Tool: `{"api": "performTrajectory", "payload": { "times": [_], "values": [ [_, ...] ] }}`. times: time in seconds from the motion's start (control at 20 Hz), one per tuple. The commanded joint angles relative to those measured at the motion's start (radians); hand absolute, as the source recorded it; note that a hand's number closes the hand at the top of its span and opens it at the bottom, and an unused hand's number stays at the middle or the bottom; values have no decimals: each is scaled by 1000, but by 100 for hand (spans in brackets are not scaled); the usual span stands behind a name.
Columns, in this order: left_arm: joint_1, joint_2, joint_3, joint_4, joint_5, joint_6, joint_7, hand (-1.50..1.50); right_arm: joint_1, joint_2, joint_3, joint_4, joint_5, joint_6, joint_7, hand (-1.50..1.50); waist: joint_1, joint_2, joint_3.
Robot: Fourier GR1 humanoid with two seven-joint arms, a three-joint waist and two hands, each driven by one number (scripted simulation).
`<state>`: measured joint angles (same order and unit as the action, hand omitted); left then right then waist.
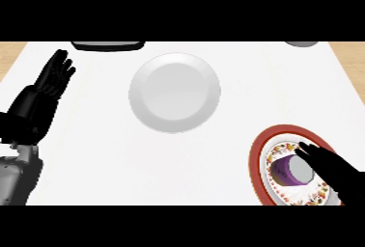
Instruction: Pick the can from the plate and place it in the plate
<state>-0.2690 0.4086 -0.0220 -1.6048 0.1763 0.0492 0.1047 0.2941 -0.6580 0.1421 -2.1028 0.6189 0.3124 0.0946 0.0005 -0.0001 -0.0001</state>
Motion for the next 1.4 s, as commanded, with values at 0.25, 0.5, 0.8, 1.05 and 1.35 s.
{"api": "performTrajectory", "payload": {
  "times": [0.25,0.5,0.8,1.05,1.35],
  "values": [
    [-23,-54,21,57,-59,-34,-36,0,-109,128,57,157,125,46,24,-150,-3,1,0],
    [8,-51,66,6,-51,-73,-13,0,-155,122,16,226,131,118,-52,-150,-1,0,0],
    [91,-101,45,-104,-82,-58,16,0,-170,189,28,389,244,24,-96,-150,4,-1,0],
    [-5,-83,88,30,-80,-100,-18,0,-196,238,35,467,265,-64,-183,150,-1,1,0],
    [-61,-71,108,-24,-64,-86,108,0,-254,284,-13,430,303,-233,-226,150,-3,-1,1]
  ]
}}
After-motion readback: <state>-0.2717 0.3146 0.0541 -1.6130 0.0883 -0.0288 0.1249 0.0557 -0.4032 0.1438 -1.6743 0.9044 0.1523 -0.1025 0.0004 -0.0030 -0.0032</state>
